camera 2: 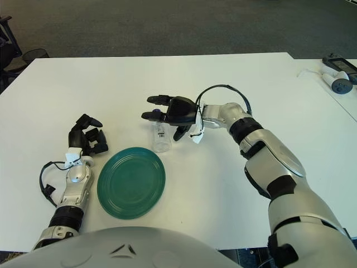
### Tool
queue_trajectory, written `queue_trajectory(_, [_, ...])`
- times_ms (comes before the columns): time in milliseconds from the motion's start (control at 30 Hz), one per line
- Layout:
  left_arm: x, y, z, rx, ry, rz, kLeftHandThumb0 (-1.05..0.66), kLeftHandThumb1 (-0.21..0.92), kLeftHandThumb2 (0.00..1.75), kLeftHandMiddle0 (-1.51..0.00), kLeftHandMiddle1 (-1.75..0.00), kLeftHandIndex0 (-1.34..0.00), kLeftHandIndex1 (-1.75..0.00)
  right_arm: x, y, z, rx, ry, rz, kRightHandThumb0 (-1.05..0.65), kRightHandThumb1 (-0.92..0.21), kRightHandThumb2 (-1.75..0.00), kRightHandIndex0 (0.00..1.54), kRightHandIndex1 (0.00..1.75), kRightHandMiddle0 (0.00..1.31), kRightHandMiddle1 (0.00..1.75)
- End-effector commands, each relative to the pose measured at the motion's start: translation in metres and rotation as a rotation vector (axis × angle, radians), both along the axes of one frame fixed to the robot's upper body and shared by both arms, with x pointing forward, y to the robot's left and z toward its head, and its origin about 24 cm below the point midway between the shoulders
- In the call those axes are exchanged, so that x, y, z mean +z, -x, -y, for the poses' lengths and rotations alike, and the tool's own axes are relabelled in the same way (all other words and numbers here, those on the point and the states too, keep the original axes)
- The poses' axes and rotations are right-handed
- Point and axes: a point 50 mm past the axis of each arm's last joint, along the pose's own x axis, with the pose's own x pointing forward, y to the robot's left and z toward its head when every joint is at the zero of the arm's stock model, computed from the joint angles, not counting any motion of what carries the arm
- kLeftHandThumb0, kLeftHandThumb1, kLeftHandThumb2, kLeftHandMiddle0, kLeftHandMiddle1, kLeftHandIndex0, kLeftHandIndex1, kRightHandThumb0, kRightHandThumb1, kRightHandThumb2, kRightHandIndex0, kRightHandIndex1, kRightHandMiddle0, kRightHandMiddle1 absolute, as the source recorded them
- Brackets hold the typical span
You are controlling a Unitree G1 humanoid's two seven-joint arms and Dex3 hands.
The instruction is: Put the bottle into the plate.
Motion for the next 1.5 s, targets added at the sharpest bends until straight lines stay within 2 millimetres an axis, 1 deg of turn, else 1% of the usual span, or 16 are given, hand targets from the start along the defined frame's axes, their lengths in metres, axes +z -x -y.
queue_trajectory(0, [-0.03,0.018,0.004,0.008,0.013,-0.16,-0.56,0.1,1.59,-1.27,-1.75,-0.79,-1.75,0.013,-0.004,-0.007,0.035,0.015,0.06,-0.77,-0.92,-0.48,0.0,0.0,0.0,0.14])
queue_trajectory(200, [-0.032,0.019,0.004,0.007,0.019,-0.167,-0.56,0.1,1.58,-1.28,-1.75,-0.79,-1.75,0.015,-0.004,-0.011,0.059,0.022,0.074,-0.71,-0.87,-0.52,0.0,0.0,0.0,0.11])
queue_trajectory(300, [-0.032,0.019,0.004,0.004,0.025,-0.168,-0.56,0.1,1.58,-1.28,-1.75,-0.79,-1.75,0.016,-0.004,-0.013,0.073,0.024,0.083,-0.69,-0.82,-0.59,0.0,0.0,0.0,0.09])
queue_trajectory(467, [-0.034,0.019,0.003,0.003,0.027,-0.174,-0.56,0.11,1.58,-1.28,-1.75,-0.78,-1.75,0.019,-0.005,-0.018,0.099,0.029,0.105,-0.66,-0.77,-0.66,0.0,0.0,0.0,0.08])
queue_trajectory(667, [-0.035,0.018,0.005,0.004,0.021,-0.184,-0.56,0.11,1.57,-1.27,-1.75,-0.78,-1.75,0.023,-0.005,-0.022,0.121,0.028,0.121,-0.66,-0.77,-0.69,0.0,0.0,0.0,0.09])
queue_trajectory(1000, [-0.038,0.017,0.006,0.008,0.032,-0.207,-0.56,0.11,1.57,-1.27,-1.75,-0.78,-1.75,0.027,-0.005,-0.024,0.143,0.041,0.122,-0.64,-0.81,-0.7,0.02,0.01,0.0,0.12])
queue_trajectory(1467, [-0.039,0.016,0.009,0.015,0.048,-0.209,-0.55,0.12,1.56,-1.27,-1.75,-0.78,-1.75,0.022,-0.004,-0.025,0.201,0.07,0.137,-0.6,-0.78,-0.7,0.06,0.03,0.0,0.22])
